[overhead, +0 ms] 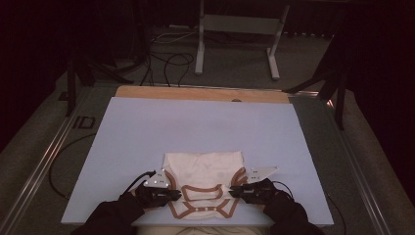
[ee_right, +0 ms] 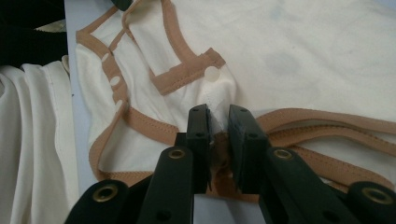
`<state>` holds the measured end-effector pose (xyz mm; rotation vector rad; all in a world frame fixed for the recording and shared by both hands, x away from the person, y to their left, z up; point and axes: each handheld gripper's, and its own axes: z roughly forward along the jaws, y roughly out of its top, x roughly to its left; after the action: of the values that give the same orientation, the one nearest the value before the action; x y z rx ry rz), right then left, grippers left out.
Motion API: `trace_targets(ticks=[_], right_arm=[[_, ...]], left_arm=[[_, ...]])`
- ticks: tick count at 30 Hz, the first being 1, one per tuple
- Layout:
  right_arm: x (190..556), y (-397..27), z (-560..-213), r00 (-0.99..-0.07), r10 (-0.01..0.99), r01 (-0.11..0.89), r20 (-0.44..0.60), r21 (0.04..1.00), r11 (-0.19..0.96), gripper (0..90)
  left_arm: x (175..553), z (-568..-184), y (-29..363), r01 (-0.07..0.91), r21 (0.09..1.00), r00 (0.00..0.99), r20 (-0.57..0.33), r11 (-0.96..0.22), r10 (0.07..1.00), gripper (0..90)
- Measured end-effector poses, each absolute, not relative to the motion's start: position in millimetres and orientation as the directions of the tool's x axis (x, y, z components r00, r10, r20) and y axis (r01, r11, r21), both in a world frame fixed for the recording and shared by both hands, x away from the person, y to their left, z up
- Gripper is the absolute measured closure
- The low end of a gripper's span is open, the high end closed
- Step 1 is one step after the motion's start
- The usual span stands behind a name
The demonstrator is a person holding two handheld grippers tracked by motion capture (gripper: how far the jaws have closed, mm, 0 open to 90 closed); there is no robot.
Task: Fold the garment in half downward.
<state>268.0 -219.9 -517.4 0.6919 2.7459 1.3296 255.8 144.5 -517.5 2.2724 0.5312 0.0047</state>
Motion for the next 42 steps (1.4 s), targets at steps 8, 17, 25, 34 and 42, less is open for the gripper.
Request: trace_targets(ticks=[8,17,25,34,42], right_arm=[[269,-220,-512,-0.902,0.391,0.382,0.184,0.762,0.522,62.6],[278,-209,-491,-0.927,0.321,0.348,0.195,0.767,0.54,44.7],[300,-195,-498,-0.933,0.253,0.36,0.257,0.718,0.596,41.9],[316,-196,-519,-0.905,0.243,0.423,0.349,0.68,0.598,47.7],[314,-196,-517,-0.909,0.242,0.413,0.339,0.663,0.624,80.9]], left_arm=[[256,-513,147,0.367,0.745,0.914,-0.179,-0.557,0.364,62.1],[261,-505,142,0.367,0.744,0.915,-0.183,-0.558,0.359,39.9],[276,-506,139,0.396,0.71,0.912,-0.231,-0.582,0.338,45.0],[285,-517,138,0.457,0.684,0.887,-0.307,-0.568,0.345,63.6],[285,-519,136,0.463,0.678,0.885,-0.319,-0.571,0.339,85.8]])
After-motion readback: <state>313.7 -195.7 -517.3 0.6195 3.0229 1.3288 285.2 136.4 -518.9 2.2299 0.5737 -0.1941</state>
